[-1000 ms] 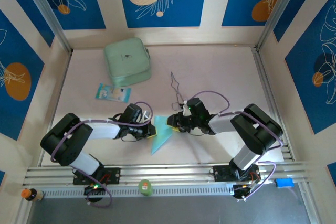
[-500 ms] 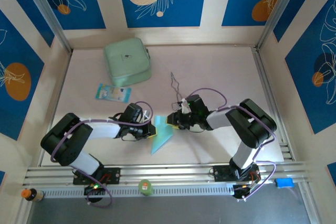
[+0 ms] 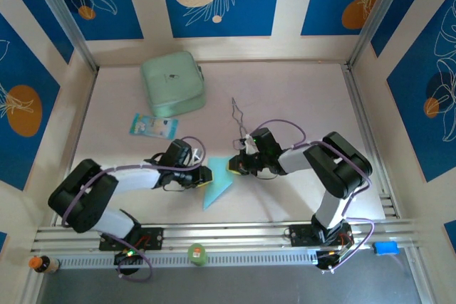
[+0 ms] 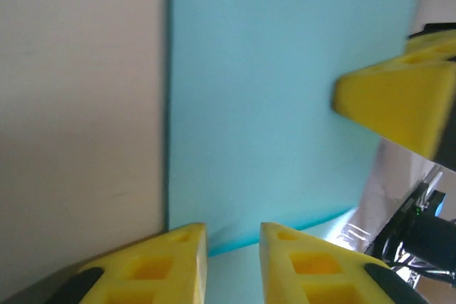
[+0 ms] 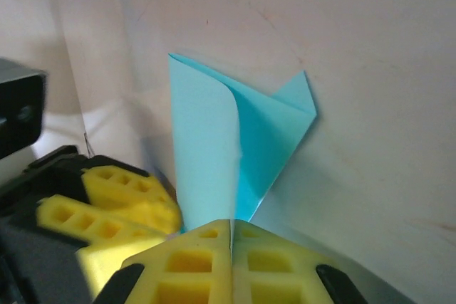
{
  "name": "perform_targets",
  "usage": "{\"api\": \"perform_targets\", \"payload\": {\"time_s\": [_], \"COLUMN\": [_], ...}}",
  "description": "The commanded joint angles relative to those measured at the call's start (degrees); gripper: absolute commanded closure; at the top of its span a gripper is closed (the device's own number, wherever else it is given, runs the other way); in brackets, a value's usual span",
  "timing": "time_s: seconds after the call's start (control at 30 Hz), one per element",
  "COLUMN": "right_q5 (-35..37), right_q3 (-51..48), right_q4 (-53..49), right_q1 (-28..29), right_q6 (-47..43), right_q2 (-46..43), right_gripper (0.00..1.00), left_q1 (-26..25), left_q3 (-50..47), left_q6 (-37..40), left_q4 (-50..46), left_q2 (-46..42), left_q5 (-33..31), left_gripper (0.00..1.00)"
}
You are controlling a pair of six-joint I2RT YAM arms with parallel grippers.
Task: Fold a paper plane with a square sheet of paper (pick it up from the middle)
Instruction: Perform the fifth fold on the wing at the bottom-center of the table.
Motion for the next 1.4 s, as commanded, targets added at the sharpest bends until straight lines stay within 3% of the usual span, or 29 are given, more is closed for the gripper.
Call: {"api": "perform_targets", "payload": {"time_s": [0.0,0.23,0.37,0.5,0.77,1.1,1.37], "right_q5": [4.3,15.5,17.2,17.7,17.2,16.8,16.7], "right_q3": [-1.0,-1.7,0.0,-0.8,0.5,1.4,1.8], "right_q4": [-2.8,-9.9,-15.0,-14.3,-15.1,-14.9,-15.6], "right_q1": [0.7,4.6,5.4,5.7,6.2,6.2,6.1], "right_q6": [5.5,17.6,20.4,22.8,22.2,22.3,22.2], "right_q2": [-4.0,-9.8,-9.6,-10.2,-11.3,-12.1,-13.0], "right_gripper": [0.97,0.97,0.98,0.98,0.98,0.98,0.98], "left_q1": [-0.1,-2.6,-9.8,-18.4,-28.6,-34.1,-36.6], "left_q3": [-0.1,-1.1,0.7,3.9,11.7,15.5,17.6], "left_q6": [3.3,9.7,16.5,21.4,25.0,27.2,27.2], "left_q4": [-4.0,-9.6,-14.6,-18.4,-24.4,-28.3,-30.2], "left_q2": [-5.2,-13.5,-15.4,-12.5,-1.8,3.4,6.4], "left_q5": [-2.0,-6.5,-15.9,-26.1,-40.7,-51.8,-55.6], "left_gripper": [0.69,0.63,0.6,0.56,0.48,0.47,0.51]}}
